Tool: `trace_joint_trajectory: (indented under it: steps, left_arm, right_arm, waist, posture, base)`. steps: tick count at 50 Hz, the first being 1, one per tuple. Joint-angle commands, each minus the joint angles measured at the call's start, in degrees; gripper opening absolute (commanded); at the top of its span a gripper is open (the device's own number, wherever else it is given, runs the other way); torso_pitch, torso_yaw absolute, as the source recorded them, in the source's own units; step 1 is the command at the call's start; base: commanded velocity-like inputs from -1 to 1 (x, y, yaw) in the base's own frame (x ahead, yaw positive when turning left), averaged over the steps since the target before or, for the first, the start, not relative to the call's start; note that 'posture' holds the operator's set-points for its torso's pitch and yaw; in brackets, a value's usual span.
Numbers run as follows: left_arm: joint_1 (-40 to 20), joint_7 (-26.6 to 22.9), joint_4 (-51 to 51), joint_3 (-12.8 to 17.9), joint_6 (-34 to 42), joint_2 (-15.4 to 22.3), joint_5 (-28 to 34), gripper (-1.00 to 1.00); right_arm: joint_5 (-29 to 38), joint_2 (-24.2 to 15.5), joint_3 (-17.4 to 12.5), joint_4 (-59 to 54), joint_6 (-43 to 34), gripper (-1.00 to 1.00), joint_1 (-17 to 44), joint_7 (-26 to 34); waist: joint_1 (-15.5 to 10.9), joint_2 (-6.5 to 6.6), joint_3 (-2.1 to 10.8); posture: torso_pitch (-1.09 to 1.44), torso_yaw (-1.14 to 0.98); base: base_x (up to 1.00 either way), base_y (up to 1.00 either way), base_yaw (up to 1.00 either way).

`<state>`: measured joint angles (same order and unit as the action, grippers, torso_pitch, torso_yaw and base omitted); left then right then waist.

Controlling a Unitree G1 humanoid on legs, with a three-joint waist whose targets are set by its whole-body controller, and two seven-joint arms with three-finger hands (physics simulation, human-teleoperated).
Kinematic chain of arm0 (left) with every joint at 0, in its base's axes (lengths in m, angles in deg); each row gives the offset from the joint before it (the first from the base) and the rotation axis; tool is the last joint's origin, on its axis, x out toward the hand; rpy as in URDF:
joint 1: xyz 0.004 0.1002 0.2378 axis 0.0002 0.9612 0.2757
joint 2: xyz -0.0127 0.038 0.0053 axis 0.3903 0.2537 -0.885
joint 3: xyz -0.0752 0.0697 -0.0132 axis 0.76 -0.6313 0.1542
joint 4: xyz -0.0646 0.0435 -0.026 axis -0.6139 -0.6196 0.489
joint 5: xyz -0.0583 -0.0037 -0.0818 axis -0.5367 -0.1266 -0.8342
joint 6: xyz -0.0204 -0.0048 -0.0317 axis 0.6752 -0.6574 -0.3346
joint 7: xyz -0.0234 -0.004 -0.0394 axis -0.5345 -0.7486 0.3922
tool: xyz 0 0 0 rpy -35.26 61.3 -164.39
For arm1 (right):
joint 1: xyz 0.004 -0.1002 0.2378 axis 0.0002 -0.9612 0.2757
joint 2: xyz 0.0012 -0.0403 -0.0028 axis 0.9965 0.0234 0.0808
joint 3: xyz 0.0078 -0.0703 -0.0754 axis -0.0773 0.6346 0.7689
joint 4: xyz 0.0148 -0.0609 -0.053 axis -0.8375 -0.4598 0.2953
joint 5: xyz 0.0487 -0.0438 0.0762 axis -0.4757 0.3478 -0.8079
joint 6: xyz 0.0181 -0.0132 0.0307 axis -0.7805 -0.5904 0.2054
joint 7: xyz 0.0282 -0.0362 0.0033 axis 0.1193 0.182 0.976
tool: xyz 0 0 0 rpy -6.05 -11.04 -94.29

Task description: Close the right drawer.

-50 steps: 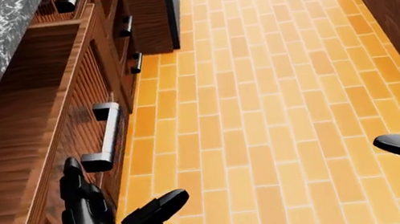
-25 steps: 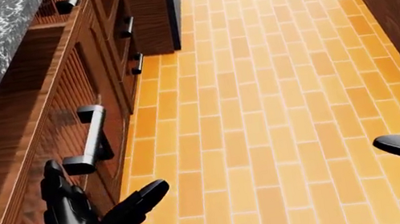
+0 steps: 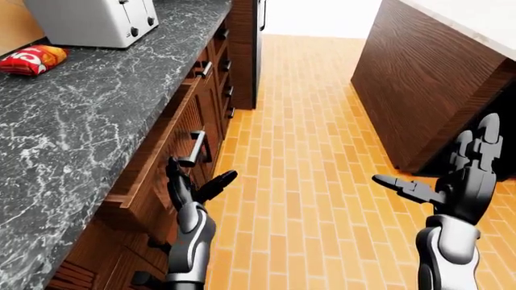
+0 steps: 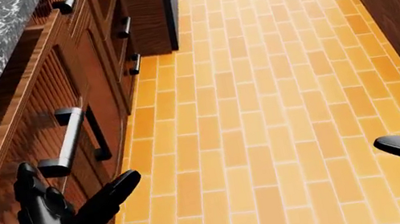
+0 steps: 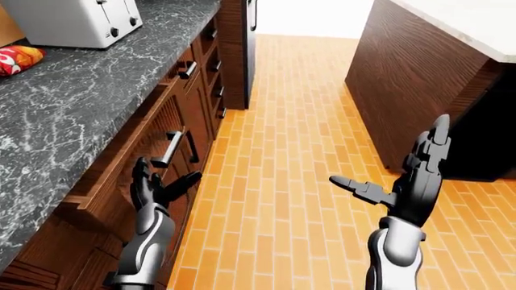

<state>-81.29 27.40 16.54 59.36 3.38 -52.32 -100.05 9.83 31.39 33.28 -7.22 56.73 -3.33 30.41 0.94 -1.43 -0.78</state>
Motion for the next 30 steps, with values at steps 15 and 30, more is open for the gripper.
trace_joint_trajectory:
  steps: [15,30]
  left_arm:
    - [-3.8,4.1,0.2,4.5,-2.8,3.5,-2.0,1.0]
    - [-5.8,5.3,-2.2,7.3,-3.8,6.5,-5.1,1.0]
  right_arm:
    - [0.4,-0.6,0.0,1.8,1.9,1.0,1.0,0.0]
    - [0.9,-0.6,0.4,1.1,2.2,1.0,1.2,-0.2]
  waist:
    - [-0.4,-0.01,1.12]
    - [-0.4,0.2,1.24]
  posture:
    - [0.0,0.0]
    - [0.0,0.0]
  base:
    - [0.0,0.0,0.0]
    - [0.0,0.0,0.0]
